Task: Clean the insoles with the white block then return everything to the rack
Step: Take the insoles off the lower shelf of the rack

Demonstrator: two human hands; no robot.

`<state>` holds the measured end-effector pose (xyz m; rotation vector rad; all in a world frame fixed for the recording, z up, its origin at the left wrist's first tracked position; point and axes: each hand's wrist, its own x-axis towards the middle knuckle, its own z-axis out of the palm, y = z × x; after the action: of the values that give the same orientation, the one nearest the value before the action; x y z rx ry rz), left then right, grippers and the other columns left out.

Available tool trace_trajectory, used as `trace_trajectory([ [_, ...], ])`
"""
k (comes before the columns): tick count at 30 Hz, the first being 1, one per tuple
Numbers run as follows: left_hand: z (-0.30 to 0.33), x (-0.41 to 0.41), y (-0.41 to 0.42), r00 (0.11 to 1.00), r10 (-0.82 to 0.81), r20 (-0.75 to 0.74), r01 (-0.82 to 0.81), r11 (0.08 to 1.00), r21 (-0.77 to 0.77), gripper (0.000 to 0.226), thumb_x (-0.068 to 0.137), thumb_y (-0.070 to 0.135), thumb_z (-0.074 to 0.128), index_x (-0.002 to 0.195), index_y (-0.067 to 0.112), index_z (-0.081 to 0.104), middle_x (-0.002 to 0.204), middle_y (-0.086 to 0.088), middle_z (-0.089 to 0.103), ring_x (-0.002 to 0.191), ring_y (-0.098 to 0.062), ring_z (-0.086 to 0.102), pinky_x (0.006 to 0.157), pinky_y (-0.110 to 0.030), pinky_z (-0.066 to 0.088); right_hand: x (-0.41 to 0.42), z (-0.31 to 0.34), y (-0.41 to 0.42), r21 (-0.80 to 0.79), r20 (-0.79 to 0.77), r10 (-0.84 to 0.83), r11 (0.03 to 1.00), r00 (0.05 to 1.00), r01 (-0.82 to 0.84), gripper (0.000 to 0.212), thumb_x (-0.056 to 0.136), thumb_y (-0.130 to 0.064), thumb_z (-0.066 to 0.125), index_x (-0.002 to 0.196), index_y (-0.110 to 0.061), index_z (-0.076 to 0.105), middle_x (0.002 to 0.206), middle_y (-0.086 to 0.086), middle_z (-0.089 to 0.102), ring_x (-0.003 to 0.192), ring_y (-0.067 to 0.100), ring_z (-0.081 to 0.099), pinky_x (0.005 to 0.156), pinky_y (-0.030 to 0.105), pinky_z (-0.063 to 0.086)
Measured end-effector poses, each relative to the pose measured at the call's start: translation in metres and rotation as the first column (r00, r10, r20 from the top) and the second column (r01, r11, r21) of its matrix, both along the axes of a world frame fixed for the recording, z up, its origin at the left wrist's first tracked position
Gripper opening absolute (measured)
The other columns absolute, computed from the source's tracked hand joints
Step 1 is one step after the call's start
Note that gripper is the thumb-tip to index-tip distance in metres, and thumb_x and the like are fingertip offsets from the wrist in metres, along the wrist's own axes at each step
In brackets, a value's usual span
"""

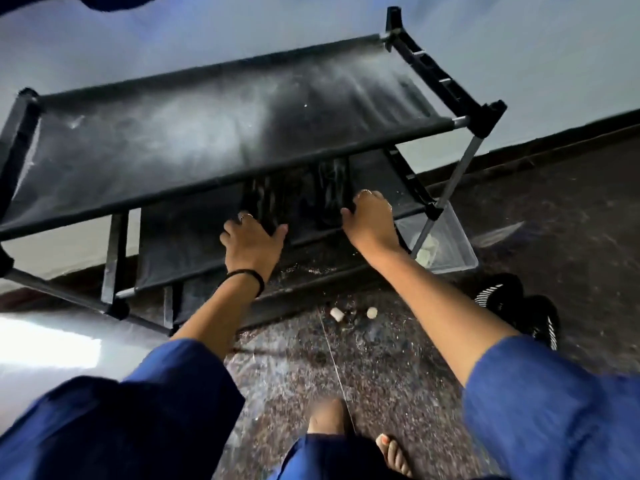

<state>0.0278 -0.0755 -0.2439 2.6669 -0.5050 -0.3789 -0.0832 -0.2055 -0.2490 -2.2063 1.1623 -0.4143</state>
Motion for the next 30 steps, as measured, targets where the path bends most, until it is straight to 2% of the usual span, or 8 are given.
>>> trace_trajectory([
  [5, -0.011, 0.017, -0.005, 0.999, 0.010, -0.045, -0.006, 0.996, 0.093, 0.085, 0.080, 0.052, 0.067, 0.136, -0.002, 0.033, 0.135, -0.024, 0.040, 0.126, -0.039, 0.039, 0.102, -0.045, 0.036, 0.019, -0.006, -0.006, 0.039, -0.134, -0.080, 0.996, 0.988, 0.086, 0.043, 0.091, -0.034, 0.059, 0.116, 0.001, 0.050, 0.124, 0.018, 0.050, 0.120, 0.033, 0.043, 0.094, 0.037, 0.040],
  [11, -0.024, 0.035, -0.015, 0.983, 0.091, -0.163, -0.097, 0.995, -0.031, 0.107, 0.067, 0.040, 0.083, 0.140, -0.005, 0.020, 0.132, -0.020, 0.051, 0.124, -0.035, 0.047, 0.101, -0.045, 0.043, 0.043, -0.020, 0.001, -0.009, -0.136, -0.127, 0.992, 0.983, 0.127, 0.050, 0.085, -0.026, 0.068, 0.121, 0.001, 0.046, 0.127, 0.018, 0.047, 0.122, 0.032, 0.041, 0.099, 0.036, 0.037],
  [15, -0.023, 0.038, -0.018, 0.977, 0.081, -0.196, -0.097, 0.992, -0.074, 0.081, 0.068, 0.033, 0.084, 0.126, -0.003, 0.041, 0.128, -0.019, 0.051, 0.117, -0.034, 0.053, 0.095, -0.043, 0.048, 0.057, -0.026, 0.000, -0.033, -0.188, -0.186, 0.983, 0.964, 0.183, 0.053, 0.084, -0.012, 0.067, 0.127, 0.002, 0.039, 0.132, 0.022, 0.042, 0.124, 0.035, 0.039, 0.101, 0.036, 0.037],
  [17, -0.022, 0.039, -0.019, 0.978, 0.069, -0.196, -0.096, 0.987, -0.131, 0.063, 0.074, 0.029, 0.080, 0.118, -0.002, 0.048, 0.122, -0.016, 0.055, 0.110, -0.033, 0.057, 0.091, -0.041, 0.050, 0.061, -0.023, -0.006, 0.111, -0.132, -0.230, 0.963, 0.964, 0.245, 0.047, 0.084, -0.007, 0.065, 0.123, 0.001, 0.041, 0.130, 0.022, 0.044, 0.122, 0.037, 0.042, 0.096, 0.036, 0.040],
  [20, -0.019, 0.039, -0.018, 0.977, 0.057, -0.206, -0.116, 0.952, -0.284, 0.023, 0.085, 0.016, 0.067, 0.096, 0.004, 0.050, 0.101, -0.009, 0.057, 0.097, -0.029, 0.061, 0.083, -0.037, 0.053, 0.058, -0.017, -0.017, 0.335, 0.074, -0.311, 0.903, 0.948, 0.270, 0.011, 0.080, 0.002, 0.056, 0.083, -0.007, 0.050, 0.094, 0.014, 0.059, 0.087, 0.031, 0.060, 0.066, 0.034, 0.049],
  [22, -0.017, 0.039, -0.017, 0.971, 0.054, -0.233, -0.141, 0.916, -0.375, 0.013, 0.086, 0.009, 0.062, 0.092, 0.004, 0.051, 0.092, -0.006, 0.056, 0.092, -0.026, 0.063, 0.082, -0.037, 0.055, 0.053, -0.013, -0.024, 0.353, 0.157, -0.303, 0.906, 0.940, 0.233, 0.021, 0.077, 0.004, 0.050, 0.065, -0.010, 0.041, 0.073, 0.008, 0.054, 0.062, 0.024, 0.055, 0.051, 0.030, 0.047],
  [25, -0.009, 0.032, -0.013, 0.949, 0.021, -0.315, -0.171, 0.873, -0.456, 0.004, 0.087, 0.005, 0.060, 0.086, 0.005, 0.056, 0.087, -0.006, 0.061, 0.087, -0.025, 0.066, 0.075, -0.038, 0.059, 0.035, 0.000, -0.029, 0.470, 0.210, -0.266, 0.872, 0.941, 0.141, 0.008, 0.084, 0.000, 0.057, 0.089, -0.005, 0.059, 0.086, 0.009, 0.061, 0.055, 0.015, 0.057, 0.047, 0.026, 0.053],
  [30, 0.011, -0.004, 0.013, 0.887, -0.150, -0.437, -0.101, 0.860, -0.500, 0.010, 0.087, 0.012, 0.066, 0.086, 0.015, 0.057, 0.092, -0.007, 0.069, 0.089, -0.023, 0.067, 0.079, -0.039, 0.056, -0.040, 0.022, -0.027, 0.601, 0.270, -0.203, 0.800, 0.941, 0.000, 0.043, 0.088, -0.006, 0.062, 0.129, -0.010, 0.048, 0.113, 0.006, 0.064, 0.065, 0.014, 0.061, 0.041, 0.017, 0.044],
])
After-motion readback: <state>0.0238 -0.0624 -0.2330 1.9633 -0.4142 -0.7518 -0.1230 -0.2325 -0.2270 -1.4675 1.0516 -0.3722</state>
